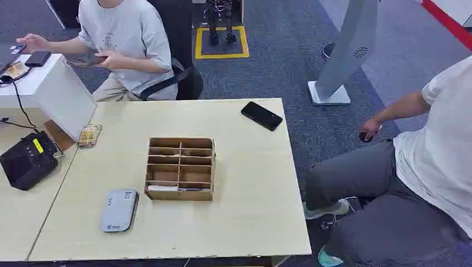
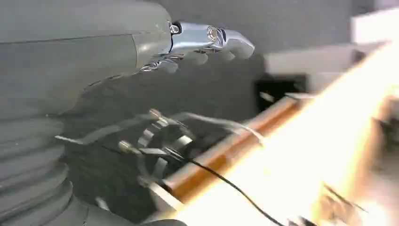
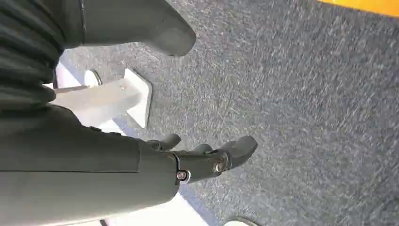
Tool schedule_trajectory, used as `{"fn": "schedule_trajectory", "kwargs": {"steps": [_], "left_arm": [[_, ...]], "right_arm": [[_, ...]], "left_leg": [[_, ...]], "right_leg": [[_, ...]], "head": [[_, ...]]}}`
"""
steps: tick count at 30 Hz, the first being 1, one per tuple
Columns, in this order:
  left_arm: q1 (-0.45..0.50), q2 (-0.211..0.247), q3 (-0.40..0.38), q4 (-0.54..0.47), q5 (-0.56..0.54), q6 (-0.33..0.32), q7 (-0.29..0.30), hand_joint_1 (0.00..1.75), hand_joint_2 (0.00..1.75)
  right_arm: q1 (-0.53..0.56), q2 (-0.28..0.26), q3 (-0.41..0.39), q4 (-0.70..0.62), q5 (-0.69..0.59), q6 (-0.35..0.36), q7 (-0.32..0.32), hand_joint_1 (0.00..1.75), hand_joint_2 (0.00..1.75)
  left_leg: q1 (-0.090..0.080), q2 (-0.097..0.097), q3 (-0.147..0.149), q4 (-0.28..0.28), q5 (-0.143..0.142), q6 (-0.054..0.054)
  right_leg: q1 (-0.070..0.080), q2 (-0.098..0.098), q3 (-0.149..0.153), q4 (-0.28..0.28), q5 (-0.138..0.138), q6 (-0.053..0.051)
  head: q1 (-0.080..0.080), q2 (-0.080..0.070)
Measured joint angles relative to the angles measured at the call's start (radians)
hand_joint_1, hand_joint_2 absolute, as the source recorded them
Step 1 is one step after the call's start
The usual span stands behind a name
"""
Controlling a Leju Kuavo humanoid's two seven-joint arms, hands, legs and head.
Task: Pass the card to the sensor for recognition and then transmit it.
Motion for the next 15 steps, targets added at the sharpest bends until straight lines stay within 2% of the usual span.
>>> {"fn": "schedule_trajectory", "kwargs": {"steps": [3,5,8,9,11,13,15], "left_arm": [[-0.001,0.033,-0.030,-0.072,0.070,-0.027,-0.023,0.00,1.75],[0.004,0.053,-0.072,-0.115,0.108,-0.001,-0.045,0.00,1.75],[0.035,0.093,-0.178,-0.177,0.161,0.046,-0.102,0.00,1.75],[0.050,0.108,-0.223,-0.203,0.142,0.026,-0.148,0.00,1.75],[0.118,0.161,-0.357,-0.263,-0.014,-0.050,-0.264,0.00,1.75],[0.152,0.221,-0.548,-0.321,-0.143,-0.009,-0.294,0.00,1.75],[0.183,0.267,-0.669,-0.353,-0.209,0.052,-0.315,0.00,1.75]], "right_arm": [[-0.003,0.000,-0.001,0.007,0.000,-0.003,-0.001,0.00,1.75],[-0.006,0.000,-0.001,0.009,0.000,-0.012,0.000,0.00,1.75],[-0.010,0.000,-0.001,0.010,0.000,-0.010,0.000,0.00,1.75],[-0.010,0.000,-0.001,0.010,0.000,-0.006,0.003,0.00,1.75],[-0.011,0.000,0.001,0.011,0.000,0.000,0.005,0.00,1.75],[-0.020,0.000,0.004,0.019,0.000,-0.005,0.008,0.00,1.75],[-0.031,0.000,0.008,0.027,0.000,-0.008,0.008,0.00,1.75]], "left_leg": [[0.000,0.000,0.001,0.000,0.000,0.000],[0.000,0.000,0.000,0.000,0.000,0.000],[0.001,0.000,0.001,0.000,0.000,0.000],[0.001,0.000,0.001,0.000,0.000,0.000],[0.002,0.000,0.001,0.000,0.000,0.000],[0.000,-0.004,-0.001,0.000,0.001,0.000],[0.001,-0.001,0.000,0.000,0.000,0.000]], "right_leg": [[0.000,0.000,0.000,0.000,0.000,0.000],[0.000,0.000,0.000,0.000,0.000,0.000],[0.001,0.000,0.000,0.000,0.000,-0.001],[0.001,0.000,0.000,0.000,0.000,-0.001],[0.001,0.000,-0.001,0.000,0.000,-0.001],[0.000,-0.004,0.001,0.000,0.000,-0.001],[0.000,0.000,0.002,0.000,0.001,-0.001]], "head": [[0.000,0.000],[0.000,0.000],[0.000,0.000],[-0.001,0.000],[0.001,0.000],[0.001,0.000],[0.001,0.000]]}}
